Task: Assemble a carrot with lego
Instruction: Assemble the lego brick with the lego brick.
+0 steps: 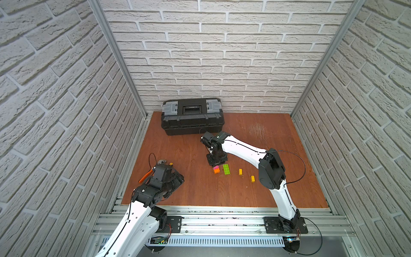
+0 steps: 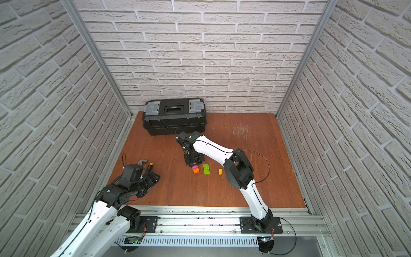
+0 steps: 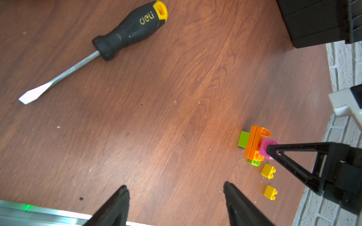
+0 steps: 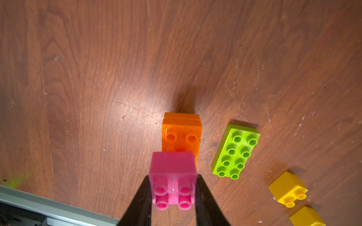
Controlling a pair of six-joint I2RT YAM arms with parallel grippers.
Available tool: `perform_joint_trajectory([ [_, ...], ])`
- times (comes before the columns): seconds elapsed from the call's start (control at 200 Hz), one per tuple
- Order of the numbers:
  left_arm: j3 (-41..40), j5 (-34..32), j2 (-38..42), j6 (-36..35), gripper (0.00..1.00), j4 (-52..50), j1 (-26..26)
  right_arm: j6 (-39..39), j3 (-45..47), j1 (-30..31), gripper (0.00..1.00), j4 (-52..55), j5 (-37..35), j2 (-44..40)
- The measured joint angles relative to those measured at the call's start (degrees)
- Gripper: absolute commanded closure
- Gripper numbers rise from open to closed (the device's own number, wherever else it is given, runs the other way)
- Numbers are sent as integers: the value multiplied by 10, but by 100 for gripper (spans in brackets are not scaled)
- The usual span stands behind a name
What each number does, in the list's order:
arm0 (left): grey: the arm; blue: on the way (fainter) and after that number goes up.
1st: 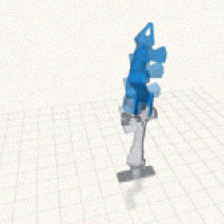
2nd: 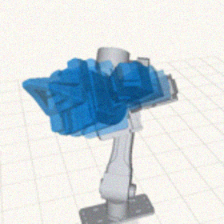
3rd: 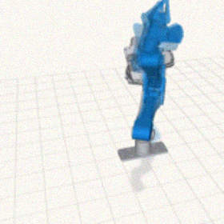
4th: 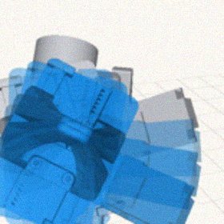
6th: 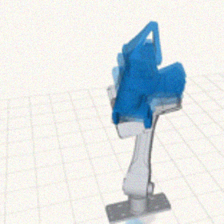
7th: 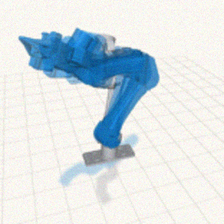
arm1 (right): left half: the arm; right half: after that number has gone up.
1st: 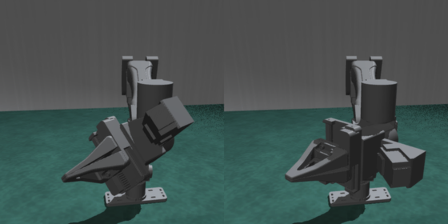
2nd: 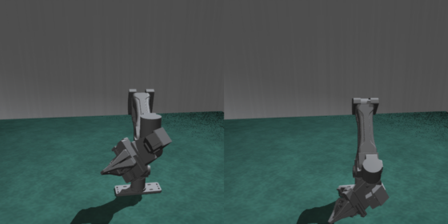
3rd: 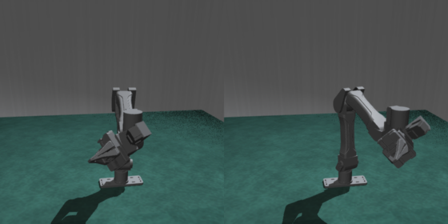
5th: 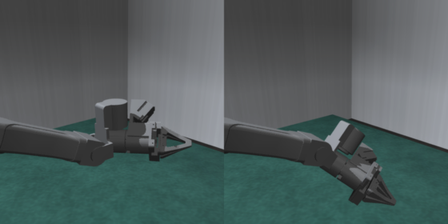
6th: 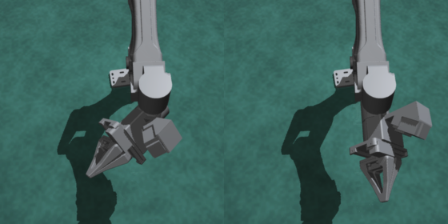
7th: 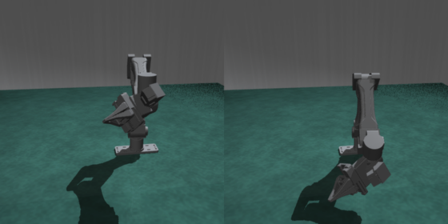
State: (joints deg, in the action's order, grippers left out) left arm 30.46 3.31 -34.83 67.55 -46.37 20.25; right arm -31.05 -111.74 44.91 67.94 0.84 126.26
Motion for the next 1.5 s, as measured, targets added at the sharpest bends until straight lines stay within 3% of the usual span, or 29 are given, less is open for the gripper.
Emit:
perform_joint_trajectory([
  [1.5,-8,0,6,0,21,-2,0,21,-63,-9,89,45,-1,46],
])
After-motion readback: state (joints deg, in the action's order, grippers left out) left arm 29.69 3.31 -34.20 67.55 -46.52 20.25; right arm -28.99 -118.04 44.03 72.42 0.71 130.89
